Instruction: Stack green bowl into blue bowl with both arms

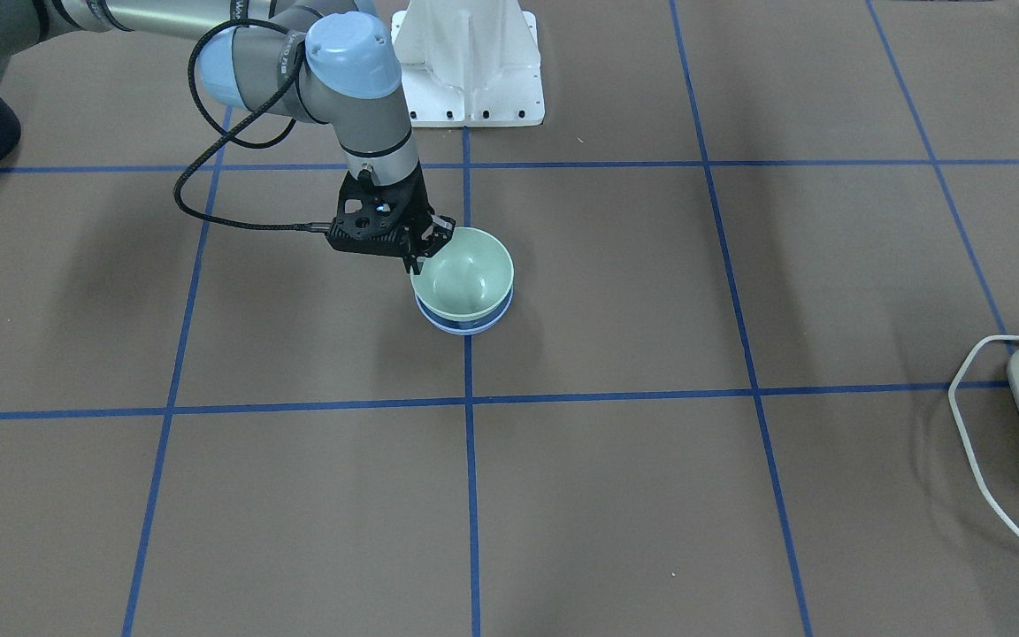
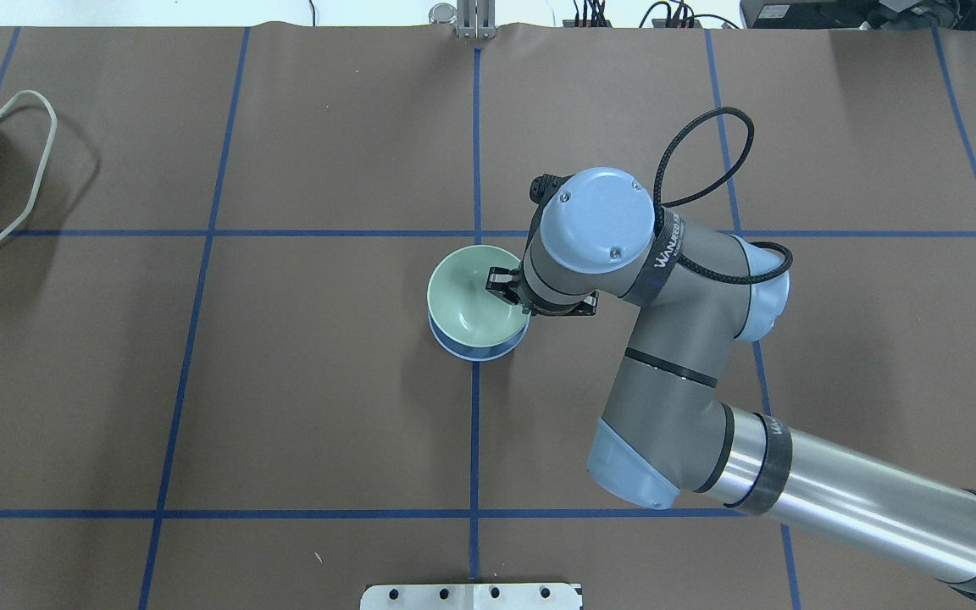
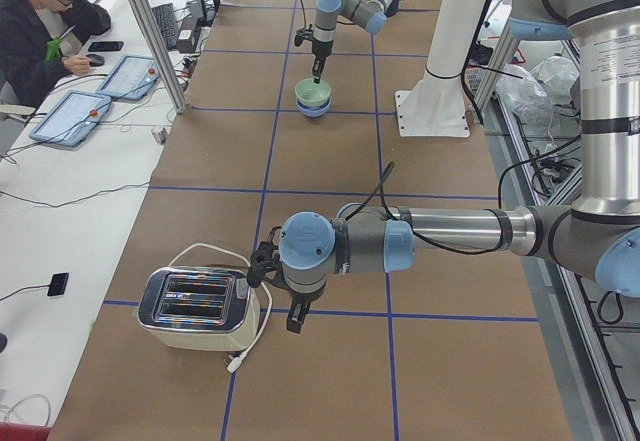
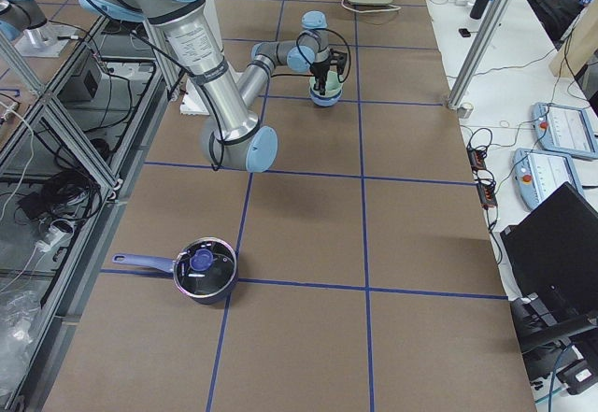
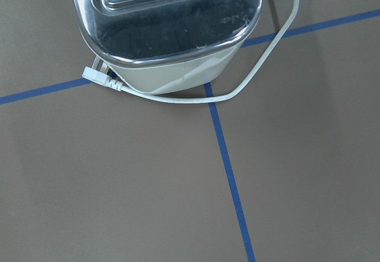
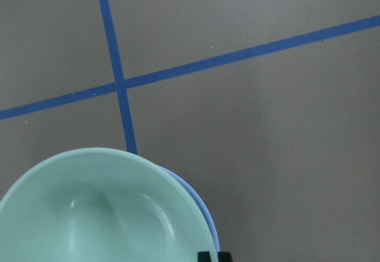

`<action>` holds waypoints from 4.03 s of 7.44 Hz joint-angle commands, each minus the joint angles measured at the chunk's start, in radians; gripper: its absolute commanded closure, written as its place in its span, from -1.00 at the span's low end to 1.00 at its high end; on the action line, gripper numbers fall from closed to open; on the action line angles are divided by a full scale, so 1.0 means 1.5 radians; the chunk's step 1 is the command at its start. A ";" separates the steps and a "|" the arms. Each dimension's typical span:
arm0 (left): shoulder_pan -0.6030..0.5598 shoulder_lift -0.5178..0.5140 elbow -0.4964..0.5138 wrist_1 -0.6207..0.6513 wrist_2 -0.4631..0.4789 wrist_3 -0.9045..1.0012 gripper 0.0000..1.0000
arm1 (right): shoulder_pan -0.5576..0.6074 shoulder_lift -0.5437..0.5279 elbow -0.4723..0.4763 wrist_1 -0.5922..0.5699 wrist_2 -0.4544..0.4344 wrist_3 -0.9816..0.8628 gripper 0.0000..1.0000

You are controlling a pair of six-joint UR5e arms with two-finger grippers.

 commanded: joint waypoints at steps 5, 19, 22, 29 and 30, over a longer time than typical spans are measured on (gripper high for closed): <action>0.001 -0.001 0.000 0.000 0.000 0.000 -0.98 | -0.006 0.006 -0.032 0.021 -0.026 -0.002 1.00; 0.027 0.000 0.000 -0.061 0.005 -0.147 -0.98 | 0.295 -0.113 -0.033 0.047 0.207 -0.366 -1.00; 0.043 -0.004 0.000 -0.089 0.011 -0.167 -0.98 | 0.447 -0.239 -0.035 0.047 0.273 -0.632 -1.00; 0.072 0.004 -0.004 -0.090 0.063 -0.159 -0.98 | 0.716 -0.546 -0.029 0.057 0.358 -0.838 -1.00; 0.072 0.004 0.000 -0.087 0.063 -0.159 -0.98 | 0.721 -0.547 -0.027 0.052 0.340 -0.839 -1.00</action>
